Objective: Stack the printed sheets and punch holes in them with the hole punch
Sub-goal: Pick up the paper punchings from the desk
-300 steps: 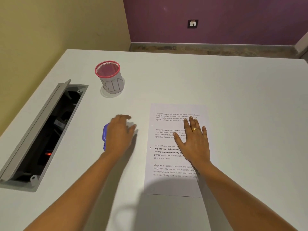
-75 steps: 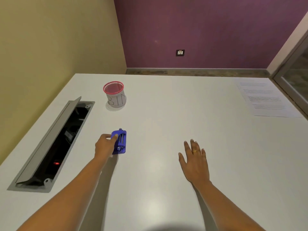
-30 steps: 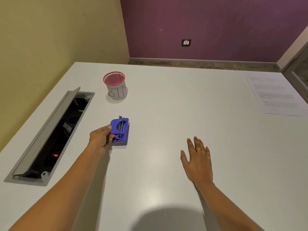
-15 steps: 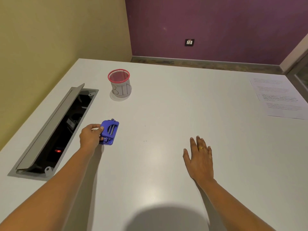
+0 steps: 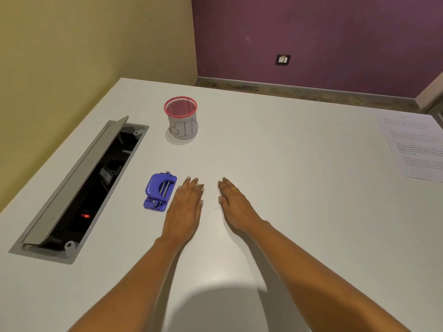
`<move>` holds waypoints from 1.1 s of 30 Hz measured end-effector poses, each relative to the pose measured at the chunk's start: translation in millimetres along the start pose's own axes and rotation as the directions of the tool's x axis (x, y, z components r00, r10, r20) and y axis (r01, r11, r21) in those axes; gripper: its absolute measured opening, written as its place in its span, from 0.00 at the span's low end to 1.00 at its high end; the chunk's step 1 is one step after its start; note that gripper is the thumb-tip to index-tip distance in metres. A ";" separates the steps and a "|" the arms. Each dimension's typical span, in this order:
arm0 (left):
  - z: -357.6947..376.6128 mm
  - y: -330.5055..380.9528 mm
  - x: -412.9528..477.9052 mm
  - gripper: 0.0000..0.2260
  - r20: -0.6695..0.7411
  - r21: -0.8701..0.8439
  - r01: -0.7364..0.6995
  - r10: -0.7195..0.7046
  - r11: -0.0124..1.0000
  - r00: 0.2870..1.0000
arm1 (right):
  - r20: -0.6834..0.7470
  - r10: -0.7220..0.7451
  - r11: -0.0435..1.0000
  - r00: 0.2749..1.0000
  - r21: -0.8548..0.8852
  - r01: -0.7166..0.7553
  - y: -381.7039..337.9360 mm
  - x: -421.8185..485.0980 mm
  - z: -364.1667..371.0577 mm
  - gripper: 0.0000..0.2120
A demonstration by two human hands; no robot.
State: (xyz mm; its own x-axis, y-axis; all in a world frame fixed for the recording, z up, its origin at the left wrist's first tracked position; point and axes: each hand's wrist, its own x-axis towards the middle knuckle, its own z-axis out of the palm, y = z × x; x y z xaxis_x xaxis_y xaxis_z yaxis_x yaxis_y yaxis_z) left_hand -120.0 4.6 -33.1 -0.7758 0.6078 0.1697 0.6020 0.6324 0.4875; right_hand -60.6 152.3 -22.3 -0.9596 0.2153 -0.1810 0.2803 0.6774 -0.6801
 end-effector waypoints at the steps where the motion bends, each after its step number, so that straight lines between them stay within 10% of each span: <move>1: 5.2 -4.2 2.0 0.19 0.039 0.019 0.037 -0.037 0.999 0.999 | 0.025 -0.005 1.000 1.000 0.004 0.005 -2.6 4.8 -0.2 0.22; 13: 17.5 -14.6 9.9 0.23 0.028 0.189 0.215 -0.224 0.958 0.974 | 0.100 -0.080 0.973 0.992 -0.207 0.099 -9.3 -22.0 18.9 0.23; 22: 15.9 -13.0 10.5 0.23 0.040 0.182 0.216 -0.226 0.959 0.973 | 0.037 0.076 0.996 0.996 0.045 -0.077 -16.7 -38.7 6.7 0.13; 33: 15.6 -12.0 10.4 0.22 0.036 0.200 0.208 -0.220 0.957 0.975 | 0.026 -0.063 0.969 0.998 -0.236 0.067 -18.6 -21.3 0.7 0.06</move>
State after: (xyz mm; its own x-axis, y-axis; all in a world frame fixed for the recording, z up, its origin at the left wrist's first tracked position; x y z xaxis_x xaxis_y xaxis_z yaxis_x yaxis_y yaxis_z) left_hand -132.4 10.8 -50.5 -0.8817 0.4710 0.0274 0.4527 0.8282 0.3303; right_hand -45.3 134.7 -6.3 -0.9756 0.1540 -0.1564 0.2129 0.8373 -0.5036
